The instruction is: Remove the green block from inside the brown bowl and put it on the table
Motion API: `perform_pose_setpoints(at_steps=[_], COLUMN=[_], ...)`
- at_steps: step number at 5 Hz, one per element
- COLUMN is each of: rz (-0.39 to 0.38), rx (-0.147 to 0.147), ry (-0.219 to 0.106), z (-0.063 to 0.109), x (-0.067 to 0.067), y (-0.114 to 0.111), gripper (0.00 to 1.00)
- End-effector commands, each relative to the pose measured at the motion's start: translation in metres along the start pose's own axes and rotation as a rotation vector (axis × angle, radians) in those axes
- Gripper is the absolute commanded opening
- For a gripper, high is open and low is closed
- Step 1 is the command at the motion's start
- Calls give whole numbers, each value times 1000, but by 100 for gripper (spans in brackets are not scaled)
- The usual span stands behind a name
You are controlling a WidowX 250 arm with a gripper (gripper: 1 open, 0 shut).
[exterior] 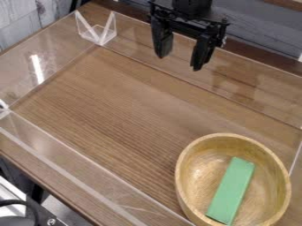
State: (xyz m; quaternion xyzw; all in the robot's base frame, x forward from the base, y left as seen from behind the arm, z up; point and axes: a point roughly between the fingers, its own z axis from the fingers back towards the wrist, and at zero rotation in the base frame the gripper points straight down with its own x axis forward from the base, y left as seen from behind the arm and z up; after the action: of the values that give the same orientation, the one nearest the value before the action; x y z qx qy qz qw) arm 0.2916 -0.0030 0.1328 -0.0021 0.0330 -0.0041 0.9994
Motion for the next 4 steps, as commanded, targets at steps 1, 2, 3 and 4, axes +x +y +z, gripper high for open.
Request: perform_pose_setpoints(at_steps=[1,2,3,4], rz=[-6,-17,-34,-32], rx=[-9,-21,-28,-31], ry=[16,43,27,-2], z=[-7,-22,-29,-41], x=[-11,-32,-51,-62], y=[-20,-53,-96,-125], gripper=[100,100,100,100])
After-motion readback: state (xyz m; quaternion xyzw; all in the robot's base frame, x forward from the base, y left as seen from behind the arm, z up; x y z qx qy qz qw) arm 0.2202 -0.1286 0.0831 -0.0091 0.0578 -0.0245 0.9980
